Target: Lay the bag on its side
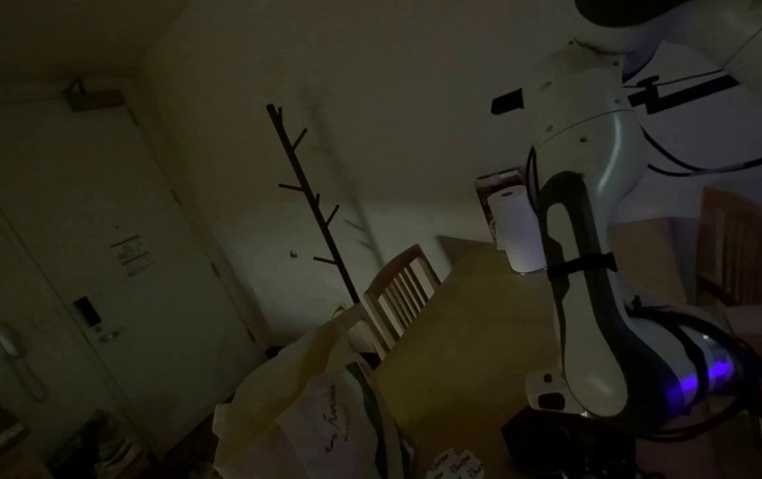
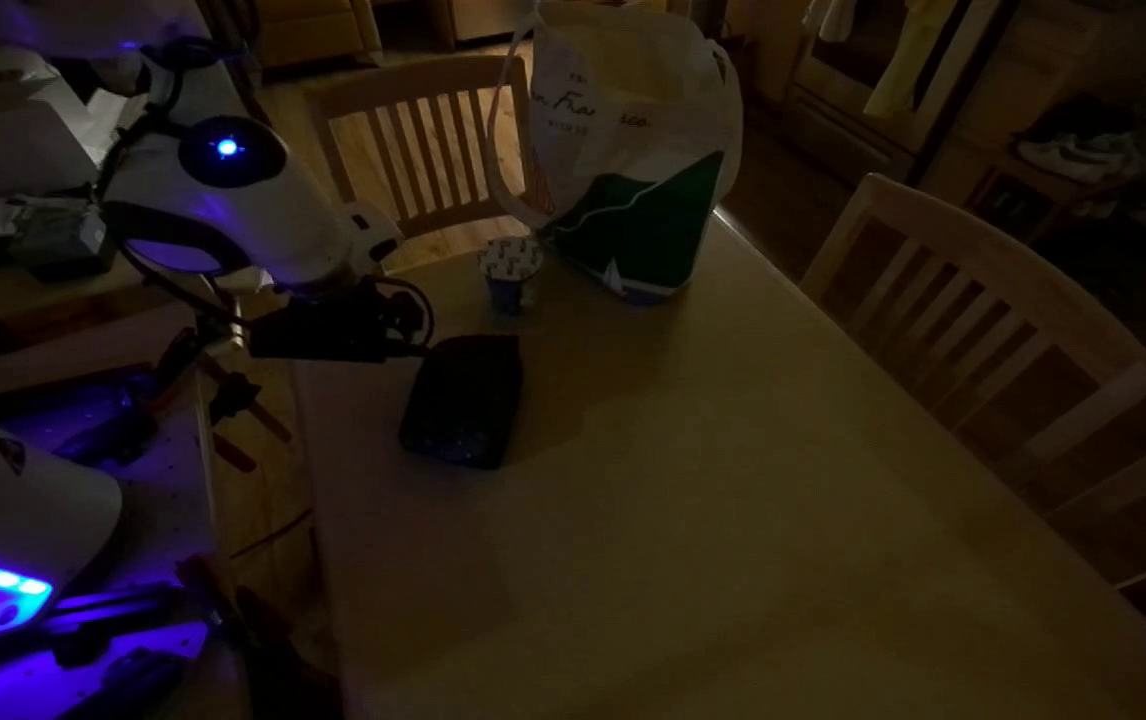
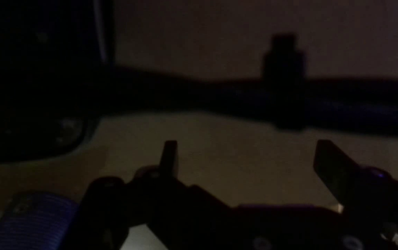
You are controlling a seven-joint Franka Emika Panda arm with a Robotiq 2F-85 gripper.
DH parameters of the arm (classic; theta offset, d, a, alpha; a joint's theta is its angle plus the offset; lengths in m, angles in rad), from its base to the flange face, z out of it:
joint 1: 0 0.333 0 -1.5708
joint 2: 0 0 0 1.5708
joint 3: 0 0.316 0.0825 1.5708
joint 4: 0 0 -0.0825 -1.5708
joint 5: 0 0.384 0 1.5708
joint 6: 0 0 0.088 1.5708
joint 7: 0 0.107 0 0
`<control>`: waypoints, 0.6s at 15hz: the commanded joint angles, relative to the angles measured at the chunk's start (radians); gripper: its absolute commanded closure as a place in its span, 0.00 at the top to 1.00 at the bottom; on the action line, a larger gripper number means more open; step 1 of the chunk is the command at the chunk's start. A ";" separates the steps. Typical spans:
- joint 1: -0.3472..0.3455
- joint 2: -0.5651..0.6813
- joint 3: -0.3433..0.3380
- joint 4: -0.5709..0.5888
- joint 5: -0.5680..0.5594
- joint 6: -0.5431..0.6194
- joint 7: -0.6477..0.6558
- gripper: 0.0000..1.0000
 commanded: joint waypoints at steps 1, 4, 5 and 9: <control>-0.092 0.013 0.109 0.003 0.034 -0.126 -0.062 1.00; -0.102 -0.048 0.136 0.009 0.113 -0.262 -0.062 1.00; -0.180 -0.068 0.195 -0.035 0.090 -0.296 -0.034 1.00; -0.242 -0.189 0.266 -0.035 0.170 -0.515 -0.046 1.00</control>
